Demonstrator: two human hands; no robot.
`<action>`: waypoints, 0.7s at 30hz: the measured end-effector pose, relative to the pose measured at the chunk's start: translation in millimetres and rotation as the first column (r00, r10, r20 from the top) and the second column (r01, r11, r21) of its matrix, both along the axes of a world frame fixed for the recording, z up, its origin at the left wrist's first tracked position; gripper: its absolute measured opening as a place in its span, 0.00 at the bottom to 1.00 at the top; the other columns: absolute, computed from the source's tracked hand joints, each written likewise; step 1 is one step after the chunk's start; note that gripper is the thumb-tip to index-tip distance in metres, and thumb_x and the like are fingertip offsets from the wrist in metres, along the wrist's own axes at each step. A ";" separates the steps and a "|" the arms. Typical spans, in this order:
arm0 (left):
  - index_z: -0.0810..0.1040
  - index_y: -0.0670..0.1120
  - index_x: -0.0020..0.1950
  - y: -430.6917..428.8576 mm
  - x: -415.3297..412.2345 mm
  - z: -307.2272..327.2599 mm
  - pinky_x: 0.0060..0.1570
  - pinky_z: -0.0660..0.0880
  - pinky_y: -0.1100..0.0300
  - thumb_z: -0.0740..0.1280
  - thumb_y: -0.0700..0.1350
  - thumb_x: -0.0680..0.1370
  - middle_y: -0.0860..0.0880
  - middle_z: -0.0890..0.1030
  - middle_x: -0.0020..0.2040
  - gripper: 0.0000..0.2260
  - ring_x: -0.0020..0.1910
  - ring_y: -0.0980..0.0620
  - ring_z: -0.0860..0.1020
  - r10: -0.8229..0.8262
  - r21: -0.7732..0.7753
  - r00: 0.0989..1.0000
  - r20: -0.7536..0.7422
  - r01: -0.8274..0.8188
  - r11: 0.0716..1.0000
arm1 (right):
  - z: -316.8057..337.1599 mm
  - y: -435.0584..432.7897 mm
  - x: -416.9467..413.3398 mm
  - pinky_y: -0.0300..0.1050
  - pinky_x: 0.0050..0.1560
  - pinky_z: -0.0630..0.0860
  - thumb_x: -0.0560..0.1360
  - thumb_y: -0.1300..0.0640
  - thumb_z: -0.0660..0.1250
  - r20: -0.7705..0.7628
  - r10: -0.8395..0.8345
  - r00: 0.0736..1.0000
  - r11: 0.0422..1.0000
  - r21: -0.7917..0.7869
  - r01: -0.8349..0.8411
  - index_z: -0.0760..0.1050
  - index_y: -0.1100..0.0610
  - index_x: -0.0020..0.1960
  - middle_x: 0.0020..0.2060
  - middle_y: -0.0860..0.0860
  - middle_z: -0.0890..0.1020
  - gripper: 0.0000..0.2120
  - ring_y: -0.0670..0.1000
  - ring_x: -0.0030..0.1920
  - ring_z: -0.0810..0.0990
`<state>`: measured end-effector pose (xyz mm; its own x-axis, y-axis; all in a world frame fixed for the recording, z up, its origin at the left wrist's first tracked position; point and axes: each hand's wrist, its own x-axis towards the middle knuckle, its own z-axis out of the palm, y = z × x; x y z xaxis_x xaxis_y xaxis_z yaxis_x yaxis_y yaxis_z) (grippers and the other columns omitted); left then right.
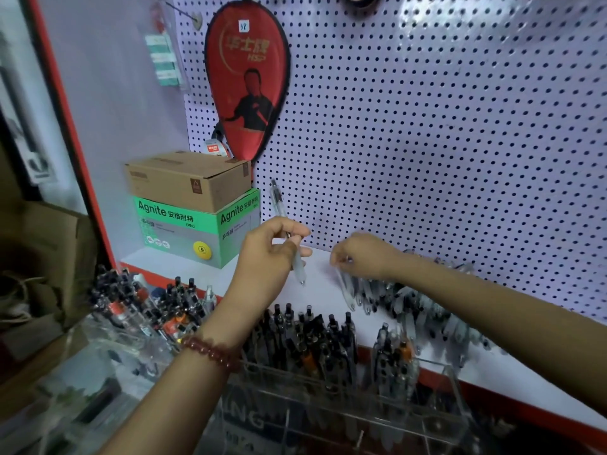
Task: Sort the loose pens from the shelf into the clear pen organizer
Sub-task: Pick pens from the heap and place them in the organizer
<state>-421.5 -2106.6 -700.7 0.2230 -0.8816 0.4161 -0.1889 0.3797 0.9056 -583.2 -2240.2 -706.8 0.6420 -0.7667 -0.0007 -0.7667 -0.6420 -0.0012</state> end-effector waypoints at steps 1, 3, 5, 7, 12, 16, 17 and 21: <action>0.76 0.48 0.41 0.5 -0.2 0.7 0.47 0.80 0.53 0.59 0.33 0.80 0.54 0.78 0.43 0.14 0.35 0.62 0.81 0.005 -0.007 1.000 0.019 -0.004 1.000 | -6.5 -5.2 3.6 0.48 0.59 0.70 0.79 0.53 0.61 -0.164 -0.013 0.986 0.998 -0.070 0.001 0.79 0.57 0.55 0.52 0.50 0.81 0.12 0.52 0.56 0.74; 0.76 0.49 0.41 1.8 0.0 2.6 0.49 0.79 0.49 0.59 0.32 0.80 0.56 0.78 0.44 0.14 0.36 0.62 0.81 0.003 -0.023 0.998 0.055 -0.001 1.000 | -14.8 -7.7 12.6 0.50 0.62 0.64 0.80 0.45 0.59 -0.420 -0.073 0.905 0.994 -0.103 0.032 0.78 0.59 0.58 0.58 0.54 0.77 0.19 0.56 0.62 0.68; 0.76 0.49 0.41 2.8 1.3 3.8 0.50 0.79 0.48 0.59 0.32 0.80 0.58 0.78 0.44 0.15 0.37 0.62 0.81 -0.003 -0.024 0.997 0.075 0.005 1.000 | -20.7 -10.4 19.3 0.52 0.67 0.60 0.79 0.41 0.59 -0.524 -0.126 0.842 0.992 -0.076 0.101 0.77 0.58 0.58 0.61 0.55 0.75 0.22 0.57 0.65 0.66; 0.76 0.49 0.41 3.3 4.3 3.9 0.49 0.79 0.47 0.59 0.32 0.80 0.62 0.79 0.41 0.15 0.37 0.62 0.81 0.004 -0.016 0.997 0.078 -0.003 1.000 | -25.5 -14.4 24.5 0.53 0.67 0.60 0.78 0.41 0.61 -0.486 -0.134 0.864 0.991 -0.071 0.113 0.76 0.57 0.50 0.54 0.54 0.77 0.19 0.57 0.62 0.68; 0.76 0.50 0.40 2.0 8.5 0.7 0.42 0.76 0.56 0.57 0.31 0.80 0.57 0.78 0.44 0.17 0.36 0.63 0.81 0.008 -0.028 0.997 0.077 -0.006 1.000 | -30.3 -17.6 35.6 0.52 0.61 0.58 0.77 0.44 0.63 -0.389 -0.152 0.909 0.987 -0.012 0.160 0.66 0.54 0.32 0.33 0.48 0.69 0.20 0.52 0.44 0.72; 0.76 0.50 0.41 0.8 10.2 -0.7 0.39 0.75 0.59 0.57 0.32 0.80 0.56 0.78 0.45 0.16 0.37 0.63 0.80 0.001 -0.044 0.997 0.078 0.003 0.999 | -14.1 -17.1 32.8 0.42 0.40 0.64 0.79 0.51 0.60 -0.067 -0.165 0.984 0.969 0.174 0.175 0.66 0.57 0.35 0.33 0.51 0.68 0.16 0.48 0.33 0.66; 0.76 0.49 0.42 0.8 10.3 -0.5 0.39 0.76 0.61 0.56 0.32 0.81 0.56 0.78 0.45 0.16 0.36 0.63 0.80 -0.003 -0.047 0.998 0.070 0.006 0.999 | -6.7 -14.6 29.5 0.41 0.36 0.63 0.79 0.53 0.59 0.071 -0.176 0.982 0.961 0.228 0.156 0.66 0.58 0.37 0.34 0.52 0.69 0.14 0.48 0.33 0.65; 0.74 0.49 0.43 2.8 6.6 0.4 0.34 0.76 0.67 0.55 0.31 0.80 0.53 0.80 0.48 0.16 0.35 0.63 0.80 -0.007 -0.039 0.999 0.036 0.008 0.999 | 26.2 15.1 13.2 0.38 0.32 0.65 0.81 0.58 0.54 0.512 -0.262 0.818 0.932 0.354 0.078 0.66 0.59 0.40 0.31 0.50 0.68 0.11 0.48 0.30 0.64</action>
<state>-414.8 -2103.7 -700.3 0.2007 -0.8659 0.4582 -0.2179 0.4166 0.8826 -570.0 -2225.1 -680.6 0.4661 -0.8829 0.0566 -0.6765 -0.3969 -0.6203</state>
